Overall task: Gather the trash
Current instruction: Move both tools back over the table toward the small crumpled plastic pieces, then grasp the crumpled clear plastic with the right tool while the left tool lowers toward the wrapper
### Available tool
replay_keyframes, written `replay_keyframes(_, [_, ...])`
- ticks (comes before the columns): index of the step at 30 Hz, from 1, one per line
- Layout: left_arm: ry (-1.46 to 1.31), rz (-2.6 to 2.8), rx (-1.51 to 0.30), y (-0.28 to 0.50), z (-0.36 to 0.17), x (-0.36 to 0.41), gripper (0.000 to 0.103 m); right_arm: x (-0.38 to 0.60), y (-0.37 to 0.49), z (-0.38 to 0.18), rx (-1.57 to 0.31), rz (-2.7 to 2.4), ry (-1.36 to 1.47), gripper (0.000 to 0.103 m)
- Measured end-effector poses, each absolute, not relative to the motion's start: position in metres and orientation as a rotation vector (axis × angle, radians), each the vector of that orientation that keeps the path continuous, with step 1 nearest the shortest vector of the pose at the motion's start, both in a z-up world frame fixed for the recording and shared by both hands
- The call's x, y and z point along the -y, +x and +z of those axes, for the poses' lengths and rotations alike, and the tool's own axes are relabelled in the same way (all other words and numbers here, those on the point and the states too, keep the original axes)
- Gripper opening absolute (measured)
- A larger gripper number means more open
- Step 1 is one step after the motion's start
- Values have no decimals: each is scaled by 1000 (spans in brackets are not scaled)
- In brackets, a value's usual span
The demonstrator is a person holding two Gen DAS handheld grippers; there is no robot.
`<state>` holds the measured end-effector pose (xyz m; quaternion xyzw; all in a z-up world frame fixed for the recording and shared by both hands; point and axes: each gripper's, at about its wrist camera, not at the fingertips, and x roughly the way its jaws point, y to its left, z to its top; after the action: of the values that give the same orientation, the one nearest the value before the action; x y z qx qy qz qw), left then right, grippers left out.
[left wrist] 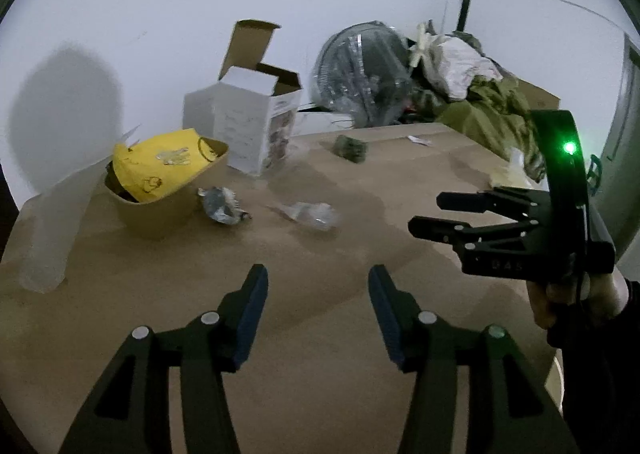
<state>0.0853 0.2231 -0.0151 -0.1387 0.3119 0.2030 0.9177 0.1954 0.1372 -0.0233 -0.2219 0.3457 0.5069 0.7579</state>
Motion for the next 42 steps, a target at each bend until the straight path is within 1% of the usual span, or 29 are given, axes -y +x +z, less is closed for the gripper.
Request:
replay_keyframes(12, [-315, 472, -697, 111, -32, -273, 54, -219, 220, -54, -803, 1218, -546, 58])
replay_keyframes(18, [-313, 506, -723, 128, -41, -296, 55, -241, 226, -70, -828, 1241, -585, 58])
replay_keyframes(22, [-243, 515, -753, 147, -48, -306, 55, -246, 226, -76, -831, 1253, -598, 58])
replay_keyframes(26, [-239, 537, -767, 158, -54, -319, 55, -249, 226, -82, -847, 1269, -606, 58])
replay_keyframes(27, [-243, 539, -773, 160, -55, -323, 55, -249, 226, -83, -851, 1273, -610, 51])
replay_keyframes(28, [-245, 538, -778, 163, -57, -326, 55, -249, 226, -84, -853, 1276, -611, 40])
replay_keyframes(29, [-243, 534, -782, 164, -58, -328, 55, -250, 227, -85, -858, 1278, -612, 35])
replay_keyframes(30, [-234, 527, -787, 167, -59, -329, 55, -250, 227, -86, -862, 1280, -614, 34])
replay_keyframes(31, [-228, 522, -794, 170, -59, -330, 55, -249, 226, -86, -859, 1281, -612, 26])
replay_keyframes(40, [-191, 515, -853, 193, -68, -338, 54, -224, 232, -66, -804, 1272, -556, 24])
replay_keyframes(42, [-193, 526, -858, 195, -70, -340, 49, -214, 235, -62, -800, 1256, -539, 24])
